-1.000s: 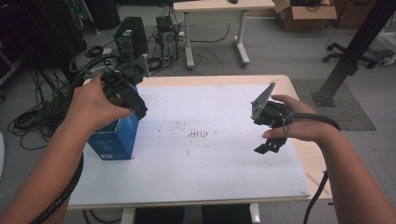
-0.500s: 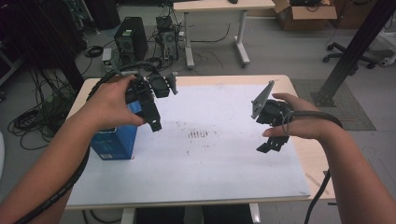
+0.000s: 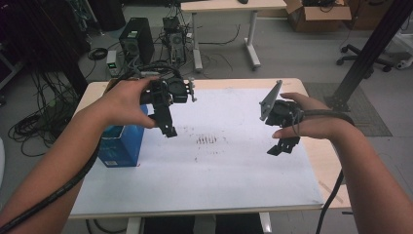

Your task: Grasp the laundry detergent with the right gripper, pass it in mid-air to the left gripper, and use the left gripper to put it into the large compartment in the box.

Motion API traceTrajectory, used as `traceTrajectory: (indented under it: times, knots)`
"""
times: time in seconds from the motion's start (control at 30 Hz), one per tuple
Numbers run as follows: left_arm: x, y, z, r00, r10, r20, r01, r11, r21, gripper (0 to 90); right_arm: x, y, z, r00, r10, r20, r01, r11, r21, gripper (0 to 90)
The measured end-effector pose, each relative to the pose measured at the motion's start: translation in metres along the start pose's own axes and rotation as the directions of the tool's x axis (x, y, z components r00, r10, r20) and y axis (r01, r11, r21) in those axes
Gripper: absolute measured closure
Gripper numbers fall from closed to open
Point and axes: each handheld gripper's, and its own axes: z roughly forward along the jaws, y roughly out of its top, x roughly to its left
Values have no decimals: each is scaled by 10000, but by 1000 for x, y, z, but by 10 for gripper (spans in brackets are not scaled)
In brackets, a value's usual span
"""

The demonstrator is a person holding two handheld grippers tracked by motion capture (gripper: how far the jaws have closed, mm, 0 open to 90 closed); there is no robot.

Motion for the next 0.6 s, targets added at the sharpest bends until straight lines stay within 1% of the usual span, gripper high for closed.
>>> traceTrajectory:
  times: [0.07,0.2,0.3,0.43,0.6]
  knots:
    - [-1,3,3,9995,305,99,-306,9995,108,2,-1,1,1,10000,-51,-57,52,10000,76,34]
    - [-2,10,10,9958,869,298,-879,9956,318,2,-5,1,4,9999,-117,-119,118,9999,123,34]
    - [-2,14,12,9930,1128,352,-1142,9925,427,2,-6,2,7,9997,-120,-199,123,9998,173,34]
    - [-2,18,12,9892,1374,510,-1393,9896,367,2,-9,4,8,9992,-215,-348,227,9992,325,35]
    - [-1,18,14,9889,1384,546,-1410,9889,466,2,-10,6,6,9990,-176,-415,198,9984,527,35]
